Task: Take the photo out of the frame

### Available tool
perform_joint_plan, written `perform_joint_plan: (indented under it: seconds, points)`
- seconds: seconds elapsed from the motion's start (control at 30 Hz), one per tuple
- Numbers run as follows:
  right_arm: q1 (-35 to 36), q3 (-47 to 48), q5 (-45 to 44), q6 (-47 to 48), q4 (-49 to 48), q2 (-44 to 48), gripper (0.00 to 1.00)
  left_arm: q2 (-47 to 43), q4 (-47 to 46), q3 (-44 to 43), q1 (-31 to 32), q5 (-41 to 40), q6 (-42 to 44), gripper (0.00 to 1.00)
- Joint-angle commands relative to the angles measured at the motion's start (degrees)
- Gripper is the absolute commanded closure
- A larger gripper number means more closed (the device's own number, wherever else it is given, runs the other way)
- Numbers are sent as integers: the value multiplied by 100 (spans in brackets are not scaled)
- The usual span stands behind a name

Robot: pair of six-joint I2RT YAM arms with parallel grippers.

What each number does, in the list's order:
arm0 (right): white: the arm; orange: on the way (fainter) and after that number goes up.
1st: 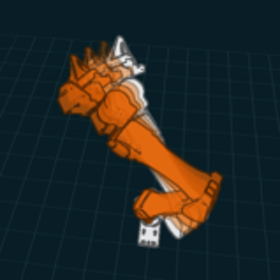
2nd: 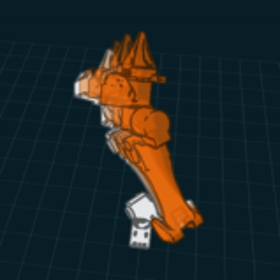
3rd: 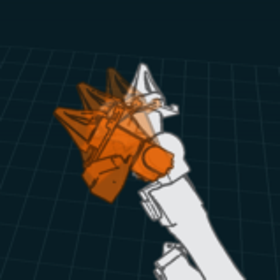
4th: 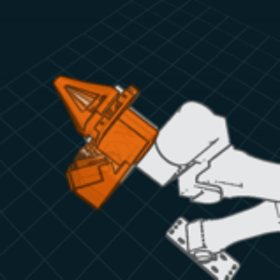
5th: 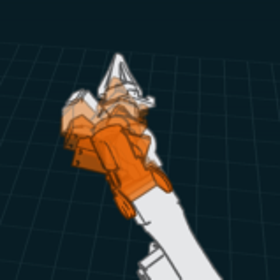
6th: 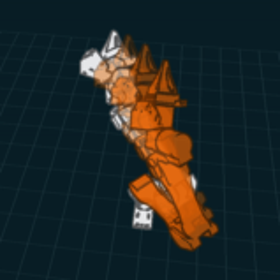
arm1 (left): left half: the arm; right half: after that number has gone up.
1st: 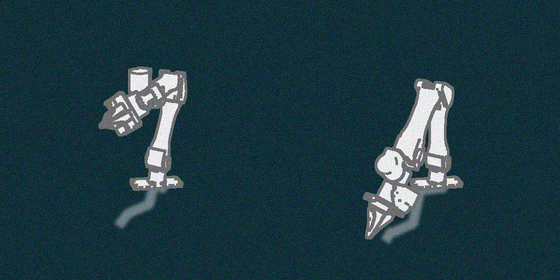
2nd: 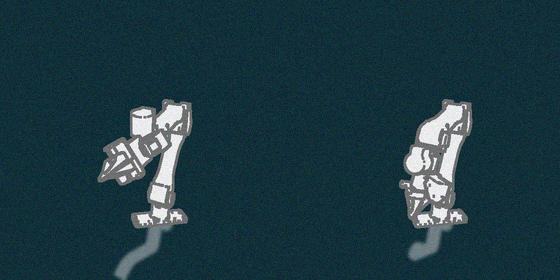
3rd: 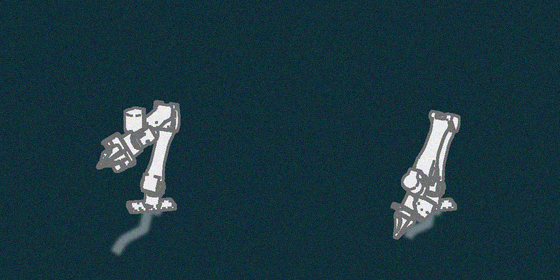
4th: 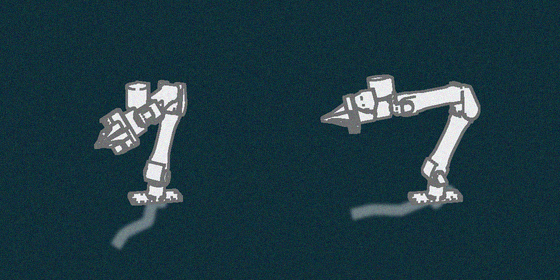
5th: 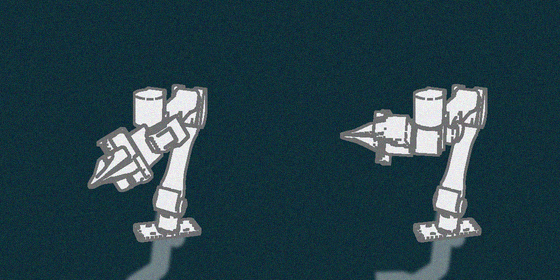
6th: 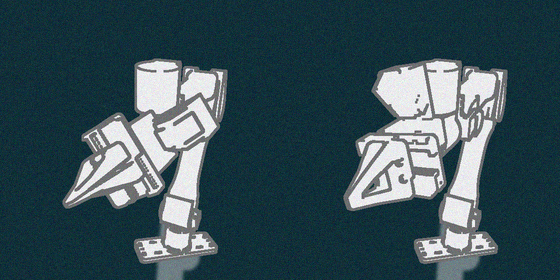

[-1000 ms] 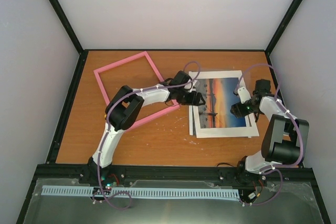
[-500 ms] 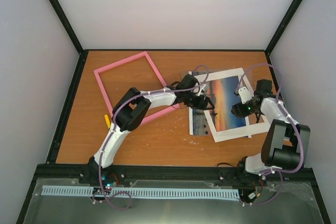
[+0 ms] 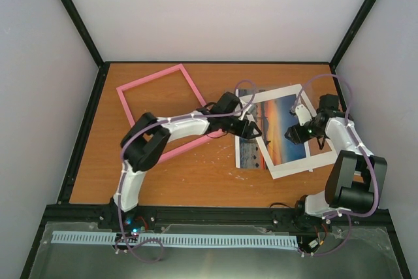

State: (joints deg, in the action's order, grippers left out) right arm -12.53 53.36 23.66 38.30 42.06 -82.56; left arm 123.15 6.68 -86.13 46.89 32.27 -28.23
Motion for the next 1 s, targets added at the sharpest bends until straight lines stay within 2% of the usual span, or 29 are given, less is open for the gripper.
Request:
perform_joint_plan:
  seconds: [0.0,0.23,0.37,0.63,0.7,0.97]
  points:
    - [329,211,475,-79,252,-93,39,-1035,17,760,13,-714,356,29]
    - [1463,293,127,-449,-24,-611,49,-1770,-290,2088,13,-944,160,30]
    - [1842,665,105,-783,-150,-1111,54,-1915,-463,2511,12,-1058,55,30]
    - [1913,1720,553,-1221,-22,-2228,60,-1799,-571,2539,7,-1150,11,30]
    - [1921,1948,769,-1263,80,-2461,64,-1740,-564,2478,7,-1130,4,30]
    - [2097,2412,1156,-1442,153,-3043,73,-1626,-571,2425,13,-1110,-42,30]
